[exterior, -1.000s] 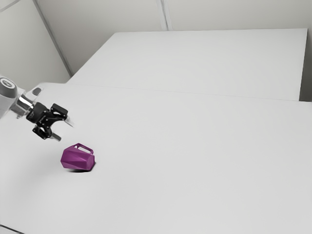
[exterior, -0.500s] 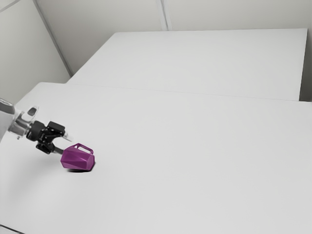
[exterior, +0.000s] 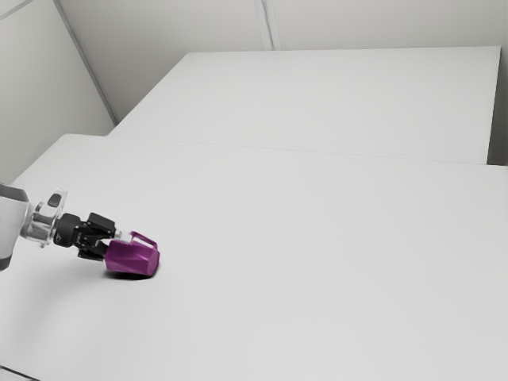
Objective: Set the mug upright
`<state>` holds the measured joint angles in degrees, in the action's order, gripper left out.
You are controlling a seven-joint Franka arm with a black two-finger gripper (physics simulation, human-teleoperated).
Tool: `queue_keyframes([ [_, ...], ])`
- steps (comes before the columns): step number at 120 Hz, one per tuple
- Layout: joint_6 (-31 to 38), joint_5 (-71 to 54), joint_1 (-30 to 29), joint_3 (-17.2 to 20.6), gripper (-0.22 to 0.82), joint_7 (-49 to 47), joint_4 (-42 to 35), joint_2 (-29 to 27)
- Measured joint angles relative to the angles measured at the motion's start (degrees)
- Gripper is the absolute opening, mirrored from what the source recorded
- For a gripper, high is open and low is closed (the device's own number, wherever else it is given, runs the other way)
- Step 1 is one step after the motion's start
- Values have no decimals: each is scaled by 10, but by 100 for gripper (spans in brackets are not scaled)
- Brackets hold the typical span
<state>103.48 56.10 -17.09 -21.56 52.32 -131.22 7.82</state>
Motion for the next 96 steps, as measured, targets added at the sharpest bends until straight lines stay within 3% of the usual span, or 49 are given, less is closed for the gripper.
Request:
queue_keyframes([
  [10,-1,4,0,-2,11,11,0,0],
  [22,-2,7,0,-3,-2,21,-1,0],
  [64,2,12,1,5,-16,43,3,-23],
  [72,3,9,-5,26,-17,45,19,-40],
  [96,40,-163,-3,147,-18,22,145,-38],
])
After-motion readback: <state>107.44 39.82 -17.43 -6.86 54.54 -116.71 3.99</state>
